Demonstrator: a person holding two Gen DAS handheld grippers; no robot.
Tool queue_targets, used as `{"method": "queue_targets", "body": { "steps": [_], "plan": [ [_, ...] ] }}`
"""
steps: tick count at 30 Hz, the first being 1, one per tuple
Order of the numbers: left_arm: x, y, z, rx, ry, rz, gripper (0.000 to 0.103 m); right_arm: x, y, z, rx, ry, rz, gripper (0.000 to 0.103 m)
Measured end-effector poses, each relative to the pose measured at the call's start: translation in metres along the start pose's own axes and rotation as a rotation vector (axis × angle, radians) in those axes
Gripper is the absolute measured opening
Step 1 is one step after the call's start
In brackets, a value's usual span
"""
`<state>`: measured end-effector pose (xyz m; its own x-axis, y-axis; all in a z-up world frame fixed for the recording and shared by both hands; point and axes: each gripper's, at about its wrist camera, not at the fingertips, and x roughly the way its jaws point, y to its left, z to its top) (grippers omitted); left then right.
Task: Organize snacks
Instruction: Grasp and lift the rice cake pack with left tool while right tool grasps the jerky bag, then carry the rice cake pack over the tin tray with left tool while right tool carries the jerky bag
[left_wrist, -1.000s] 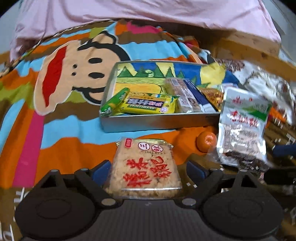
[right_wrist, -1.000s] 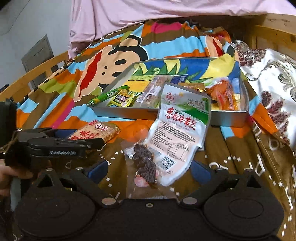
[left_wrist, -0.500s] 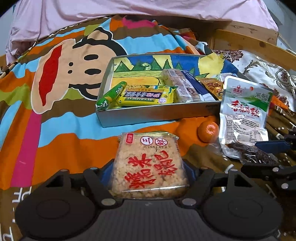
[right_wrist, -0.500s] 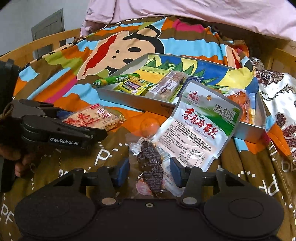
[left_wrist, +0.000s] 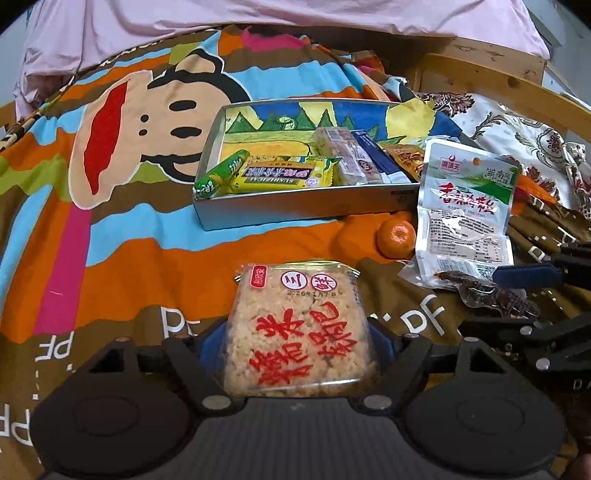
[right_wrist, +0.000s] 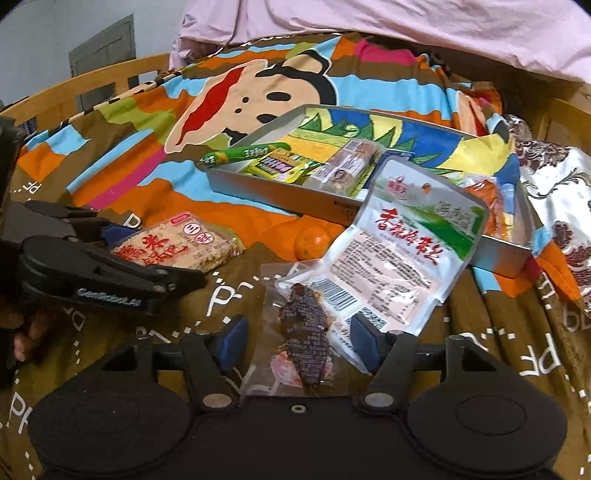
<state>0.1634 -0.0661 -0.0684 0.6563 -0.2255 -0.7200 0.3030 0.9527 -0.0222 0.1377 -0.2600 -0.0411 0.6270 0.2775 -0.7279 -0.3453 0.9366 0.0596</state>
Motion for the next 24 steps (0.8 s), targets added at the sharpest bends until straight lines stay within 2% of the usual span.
{"method": "queue_targets", "body": {
  "steps": [2,7,16,24],
  "plan": [
    [0.001,-0.002,-0.001,0.011,-0.001,0.009,0.08,0.001,-0.002,0.0,0.017,0.003,0.01,0.051],
    [-0.004,-0.007,-0.003,0.035,-0.008,0.02,0.076,-0.003,-0.008,0.001,0.087,-0.002,0.041,0.049],
    [-0.032,-0.009,-0.016,0.006,-0.022,0.011,0.076,-0.026,0.02,-0.004,-0.165,-0.09,-0.107,0.049],
    [-0.068,-0.016,-0.025,0.01,-0.105,0.011,0.076,-0.052,0.031,-0.005,-0.224,-0.183,-0.148,0.049]
  ]
}}
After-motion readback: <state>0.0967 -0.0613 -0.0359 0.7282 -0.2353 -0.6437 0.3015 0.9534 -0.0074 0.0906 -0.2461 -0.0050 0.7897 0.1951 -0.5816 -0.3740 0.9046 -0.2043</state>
